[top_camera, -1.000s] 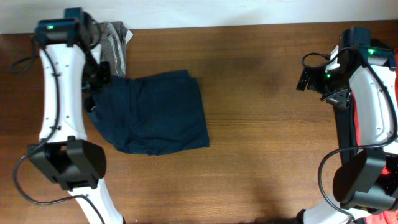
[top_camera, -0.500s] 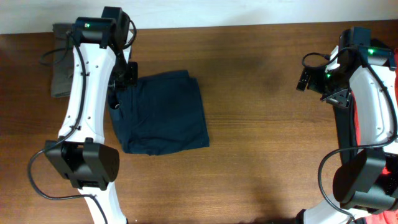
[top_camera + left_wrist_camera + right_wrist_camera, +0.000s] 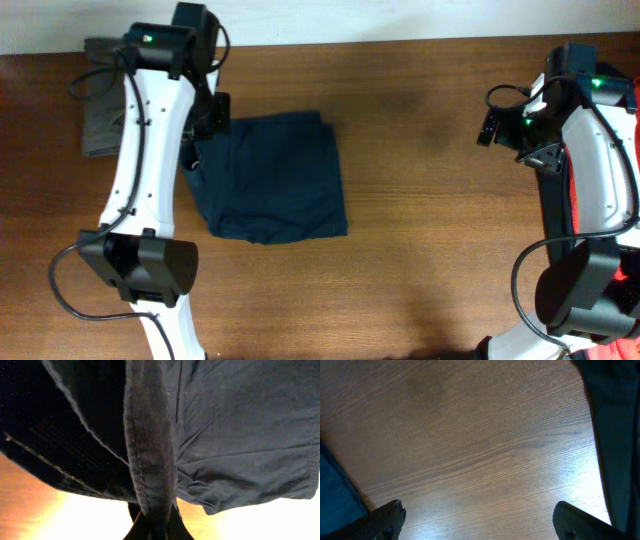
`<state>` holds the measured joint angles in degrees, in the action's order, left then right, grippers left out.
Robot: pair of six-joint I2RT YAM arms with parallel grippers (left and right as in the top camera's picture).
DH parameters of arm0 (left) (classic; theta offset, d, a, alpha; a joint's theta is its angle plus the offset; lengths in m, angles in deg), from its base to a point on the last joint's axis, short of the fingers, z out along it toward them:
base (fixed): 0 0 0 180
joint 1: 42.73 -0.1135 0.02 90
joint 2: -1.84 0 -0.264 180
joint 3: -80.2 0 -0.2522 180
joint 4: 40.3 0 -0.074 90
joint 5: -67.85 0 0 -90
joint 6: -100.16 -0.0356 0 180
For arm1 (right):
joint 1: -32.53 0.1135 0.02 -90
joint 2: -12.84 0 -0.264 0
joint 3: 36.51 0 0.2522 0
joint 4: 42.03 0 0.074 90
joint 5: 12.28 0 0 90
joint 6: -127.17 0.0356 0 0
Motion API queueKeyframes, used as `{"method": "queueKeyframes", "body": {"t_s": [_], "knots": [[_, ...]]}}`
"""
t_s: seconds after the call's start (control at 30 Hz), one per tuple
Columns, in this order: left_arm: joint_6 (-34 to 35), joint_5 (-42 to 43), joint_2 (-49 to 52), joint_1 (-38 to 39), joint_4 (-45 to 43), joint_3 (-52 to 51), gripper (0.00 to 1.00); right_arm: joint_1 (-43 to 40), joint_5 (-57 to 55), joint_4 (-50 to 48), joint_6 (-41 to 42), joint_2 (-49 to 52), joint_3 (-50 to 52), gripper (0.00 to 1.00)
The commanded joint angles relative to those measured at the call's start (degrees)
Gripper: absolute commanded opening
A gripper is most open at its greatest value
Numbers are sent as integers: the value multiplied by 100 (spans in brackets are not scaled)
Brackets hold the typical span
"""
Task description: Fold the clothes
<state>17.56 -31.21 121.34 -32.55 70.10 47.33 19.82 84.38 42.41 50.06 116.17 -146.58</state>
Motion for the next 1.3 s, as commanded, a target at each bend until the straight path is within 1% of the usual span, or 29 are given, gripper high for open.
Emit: {"method": "queueKeyframes", "body": {"t_s": [0.0, 0.07, 0.17, 0.23, 0.43, 0.77, 0.93, 1.07, 1.17, 1.27], "knots": [[101, -46, 9, 225, 7, 155, 0, -17, -74, 7, -44, -31, -33, 99], [256, -251, 9, 323, 7, 155, 0, -17, -74, 7, -44, -31, -33, 99], [393, -901, 7, 398, 7, 155, 0, -17, -74, 7, -44, -31, -35, 99], [389, -1025, -7, 374, 9, 155, 0, -17, -74, 7, -44, -31, -35, 99], [365, -977, -92, -15, 9, 155, 0, -17, -74, 7, -44, -31, -33, 99], [160, -916, -540, -568, 7, 153, 0, -17, -74, 7, -44, -31, -35, 98], [70, -914, -662, -649, 7, 155, 1, -17, -74, 7, -44, -31, -33, 99], [76, -614, -660, -640, 4, 153, 0, -17, -74, 7, -44, -31, -35, 99], [92, -599, -660, -544, -131, 153, 0, -17, -74, 7, -44, -31, -35, 99], [90, -238, -660, -389, -376, 153, 0, -17, -74, 7, -44, -31, -35, 99]]}}
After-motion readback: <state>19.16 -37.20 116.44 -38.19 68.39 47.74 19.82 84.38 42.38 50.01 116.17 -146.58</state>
